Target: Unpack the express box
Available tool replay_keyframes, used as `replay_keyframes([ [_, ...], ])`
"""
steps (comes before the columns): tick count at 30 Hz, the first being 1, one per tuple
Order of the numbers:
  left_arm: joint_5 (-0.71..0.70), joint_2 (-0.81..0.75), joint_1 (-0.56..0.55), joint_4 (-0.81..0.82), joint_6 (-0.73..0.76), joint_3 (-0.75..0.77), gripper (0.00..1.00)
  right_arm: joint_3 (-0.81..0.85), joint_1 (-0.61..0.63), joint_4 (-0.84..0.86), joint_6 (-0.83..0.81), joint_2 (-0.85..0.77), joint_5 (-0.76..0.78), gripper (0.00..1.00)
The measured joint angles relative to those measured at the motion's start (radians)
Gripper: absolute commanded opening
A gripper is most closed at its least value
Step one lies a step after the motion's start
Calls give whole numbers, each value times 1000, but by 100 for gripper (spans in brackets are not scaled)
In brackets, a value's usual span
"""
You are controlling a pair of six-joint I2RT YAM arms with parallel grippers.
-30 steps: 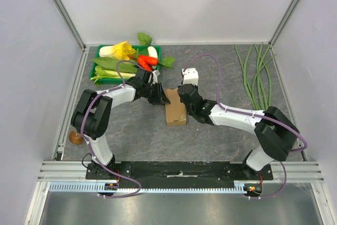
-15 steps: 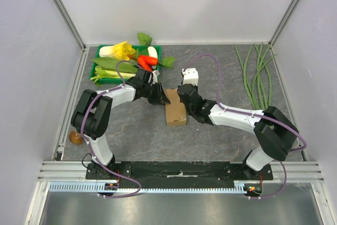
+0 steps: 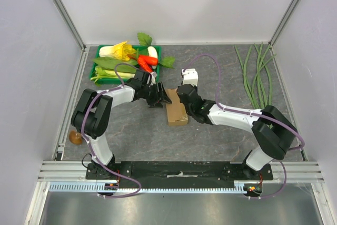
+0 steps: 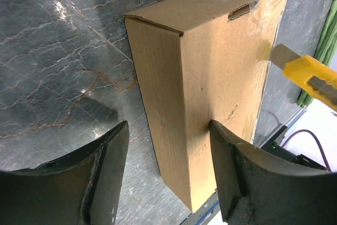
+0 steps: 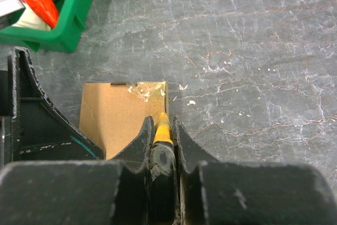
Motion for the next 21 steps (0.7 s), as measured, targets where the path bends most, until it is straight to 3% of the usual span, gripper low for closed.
replay_keyframes([
  [15,79,43,-4,76,-81,0,86,0,2,-10,1,35,-18,0],
  [18,77,43,-6,89,-88,0,83,0,2,-10,0,35,-19,0],
  [21,74,47,-6,84,-100,3,70,0,2,-10,-1,35,-22,0],
])
